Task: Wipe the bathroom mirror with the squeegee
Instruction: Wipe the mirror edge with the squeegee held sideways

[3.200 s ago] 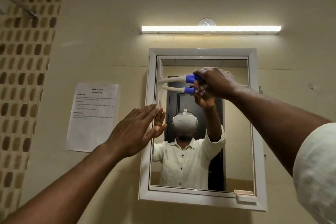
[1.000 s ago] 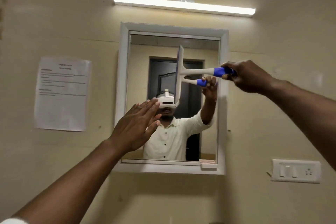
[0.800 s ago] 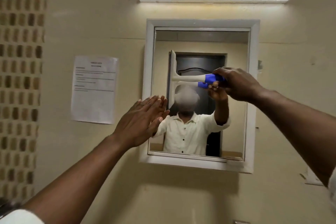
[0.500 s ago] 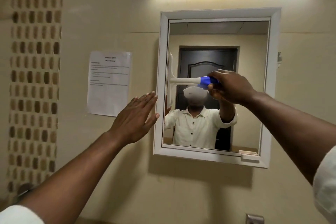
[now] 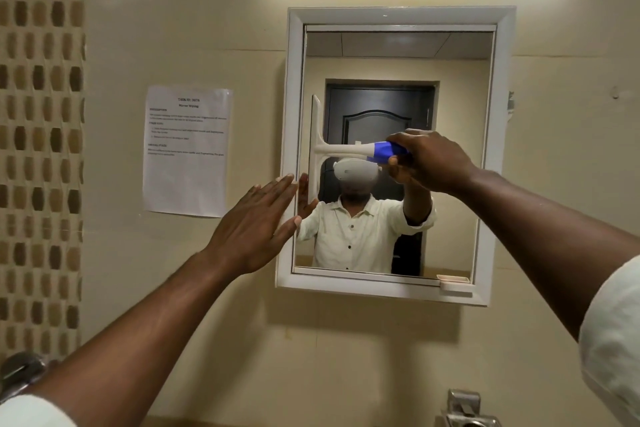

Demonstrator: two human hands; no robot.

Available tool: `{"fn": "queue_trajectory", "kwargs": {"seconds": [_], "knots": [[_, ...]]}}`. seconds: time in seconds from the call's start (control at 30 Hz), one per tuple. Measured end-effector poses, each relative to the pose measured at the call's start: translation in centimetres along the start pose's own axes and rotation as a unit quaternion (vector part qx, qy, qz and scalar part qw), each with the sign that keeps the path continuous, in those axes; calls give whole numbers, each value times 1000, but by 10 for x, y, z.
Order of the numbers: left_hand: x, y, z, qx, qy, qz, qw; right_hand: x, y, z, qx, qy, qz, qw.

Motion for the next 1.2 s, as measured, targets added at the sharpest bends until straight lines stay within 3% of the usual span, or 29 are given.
{"fn": "queue_trajectory", "kwargs": {"seconds": [0.37,0.83,1.2], "knots": [[33,-28,76,-95,-56,11,994,-63,38,61,-9,-68,-61,996],[75,-66,183,-154,-133,29,979,-144,102,158,-102,-166,-99,976],[82,-70,220,-169,-155,14,973,-167,115,173,-111,-194,-106,969]]}}
Point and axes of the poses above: each hand's wrist, its own x-axis towards the middle knuckle, its own y-axis out of the back of the hand, z = x × y, the point moved 9 cm from there along x, towards the middle knuckle, and after that the axes turned 2 degrees about x, right-handed, at the moved point
